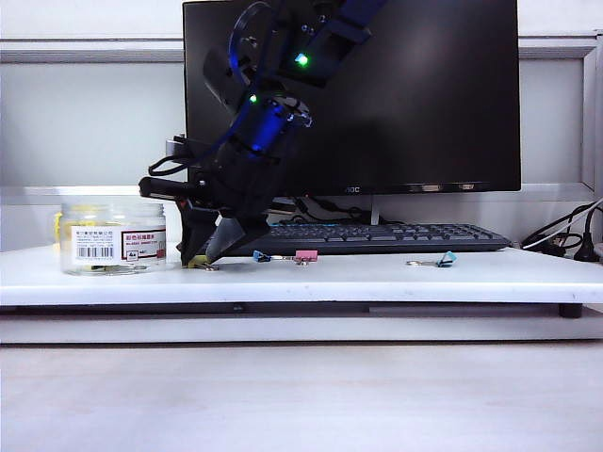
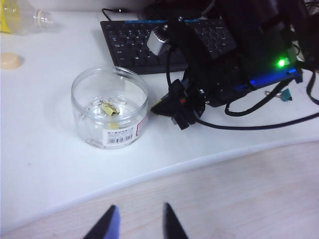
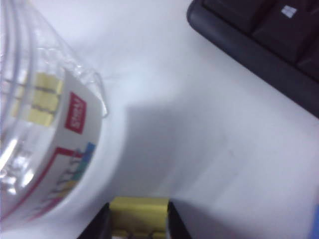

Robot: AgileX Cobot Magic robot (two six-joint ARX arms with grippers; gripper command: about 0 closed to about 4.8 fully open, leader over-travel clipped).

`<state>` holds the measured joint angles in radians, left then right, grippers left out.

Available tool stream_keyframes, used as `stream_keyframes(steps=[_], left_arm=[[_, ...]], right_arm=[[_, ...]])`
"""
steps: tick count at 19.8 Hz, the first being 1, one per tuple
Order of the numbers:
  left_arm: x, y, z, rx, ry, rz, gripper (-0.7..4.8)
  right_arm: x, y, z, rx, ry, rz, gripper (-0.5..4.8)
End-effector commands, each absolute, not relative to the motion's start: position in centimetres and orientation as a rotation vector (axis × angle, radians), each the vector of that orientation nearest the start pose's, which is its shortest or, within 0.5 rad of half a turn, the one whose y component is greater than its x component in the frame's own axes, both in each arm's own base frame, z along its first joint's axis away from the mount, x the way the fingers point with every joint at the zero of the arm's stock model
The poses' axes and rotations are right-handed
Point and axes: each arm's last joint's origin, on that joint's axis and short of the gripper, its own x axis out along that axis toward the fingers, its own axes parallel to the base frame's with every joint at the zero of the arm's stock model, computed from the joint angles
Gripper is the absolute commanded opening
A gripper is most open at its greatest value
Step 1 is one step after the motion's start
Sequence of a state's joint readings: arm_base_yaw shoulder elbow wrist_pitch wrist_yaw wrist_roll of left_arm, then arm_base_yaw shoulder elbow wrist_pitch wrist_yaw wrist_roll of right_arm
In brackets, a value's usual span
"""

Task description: Pick up the clips with the largest number of clips of the same color on the table and place them in a round transparent plastic box.

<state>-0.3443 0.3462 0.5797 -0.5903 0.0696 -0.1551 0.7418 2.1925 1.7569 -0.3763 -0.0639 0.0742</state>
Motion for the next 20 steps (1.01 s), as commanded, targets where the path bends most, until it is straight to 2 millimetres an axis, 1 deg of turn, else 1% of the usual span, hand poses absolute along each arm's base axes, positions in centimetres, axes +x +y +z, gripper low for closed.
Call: stream_keyframes(steps=[1,3,5,6,7,9,11,16,20], left_arm=[[7.9,-3.1,27.5,-0.108,0.374,-0.387,1.22],[7.7,-3.0,27.6,-0.109,0.366,-0.388,1.22],[7.6,-3.0,27.6,-0.110,0.362,-0.389,1.22],[7.6,-3.0,27.6,-0.110,0.361,-0.389,1.22],[7.6,-3.0,27.6,-0.110,0.361,-0.388,1.22],[7.6,-3.0,27.6,-0.110,0.361,-0.389,1.22],[7.6,-3.0,27.6,-0.115,0.362,-0.388,1.22],[7.6,-3.0,27.6,-0.126,0.365,-0.406,1.22],[7.6,-3.0,27.6,-0.127,0.365,-0.405,1.22]], right_arm=[[35.9,32.7,19.8,-0.219,0.833,0.710,1.03],[36.1,32.3,20.8,-0.213,0.816,0.707,1.03],[36.0,31.9,22.9,-0.211,0.768,0.721,1.03],[35.9,31.9,23.6,-0.208,0.752,0.726,1.03],[35.7,31.8,24.6,-0.206,0.731,0.743,1.03],[35.5,31.9,26.1,-0.178,0.717,0.802,1.03],[35.2,32.2,27.2,-0.153,0.722,0.872,1.04],[34.2,33.5,27.9,-0.118,0.706,1.016,1.03],[33.8,34.3,28.3,-0.104,0.667,1.050,1.04]])
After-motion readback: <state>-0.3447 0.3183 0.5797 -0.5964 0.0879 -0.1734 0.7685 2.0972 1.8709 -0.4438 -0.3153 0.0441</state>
